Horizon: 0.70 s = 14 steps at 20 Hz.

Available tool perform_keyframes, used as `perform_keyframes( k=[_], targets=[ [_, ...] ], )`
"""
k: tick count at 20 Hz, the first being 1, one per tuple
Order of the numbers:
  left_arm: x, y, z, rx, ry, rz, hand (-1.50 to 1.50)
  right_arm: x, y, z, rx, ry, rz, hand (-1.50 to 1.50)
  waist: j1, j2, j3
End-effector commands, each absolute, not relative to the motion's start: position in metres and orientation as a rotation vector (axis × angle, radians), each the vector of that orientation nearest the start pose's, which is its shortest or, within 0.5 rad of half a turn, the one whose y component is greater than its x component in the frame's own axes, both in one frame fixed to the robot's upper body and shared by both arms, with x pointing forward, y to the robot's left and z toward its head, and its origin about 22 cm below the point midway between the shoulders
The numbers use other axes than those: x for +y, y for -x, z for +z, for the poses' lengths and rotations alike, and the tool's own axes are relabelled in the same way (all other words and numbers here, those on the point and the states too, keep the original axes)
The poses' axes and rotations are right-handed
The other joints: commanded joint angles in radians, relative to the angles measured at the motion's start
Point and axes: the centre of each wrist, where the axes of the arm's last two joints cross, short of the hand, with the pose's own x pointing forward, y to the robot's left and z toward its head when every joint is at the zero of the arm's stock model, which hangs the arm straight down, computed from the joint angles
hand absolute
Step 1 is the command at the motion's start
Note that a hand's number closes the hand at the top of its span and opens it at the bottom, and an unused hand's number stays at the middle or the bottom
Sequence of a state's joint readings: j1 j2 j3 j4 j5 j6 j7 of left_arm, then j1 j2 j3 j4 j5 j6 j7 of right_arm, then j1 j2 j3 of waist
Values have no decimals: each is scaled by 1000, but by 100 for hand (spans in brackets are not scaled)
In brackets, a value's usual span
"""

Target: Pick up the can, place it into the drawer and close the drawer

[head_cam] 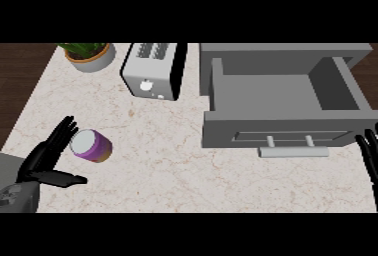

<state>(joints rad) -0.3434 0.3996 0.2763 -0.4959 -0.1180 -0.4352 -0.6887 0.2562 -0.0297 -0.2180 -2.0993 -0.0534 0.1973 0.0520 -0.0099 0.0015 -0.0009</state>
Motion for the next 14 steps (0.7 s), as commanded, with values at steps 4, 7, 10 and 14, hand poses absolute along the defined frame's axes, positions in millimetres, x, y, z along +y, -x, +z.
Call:
perform_keyframes(
  k=[4,7,10,14],
  targets=[
    [406,-261,-99,-1536,61,-198,-150,-294,-155,91,-1790,172,23,-150,-2,1,0],
    [387,-280,-94,-1530,55,-206,-150,-302,-171,85,-1813,163,4,-150,1,0,0],
    [381,-283,-98,-1525,68,-204,-150,-298,-157,84,-1812,181,17,-150,-4,1,0],
    [368,-289,-101,-1525,50,-183,-150,-304,-167,84,-1812,183,-4,-150,-1,1,0]
  ],
)
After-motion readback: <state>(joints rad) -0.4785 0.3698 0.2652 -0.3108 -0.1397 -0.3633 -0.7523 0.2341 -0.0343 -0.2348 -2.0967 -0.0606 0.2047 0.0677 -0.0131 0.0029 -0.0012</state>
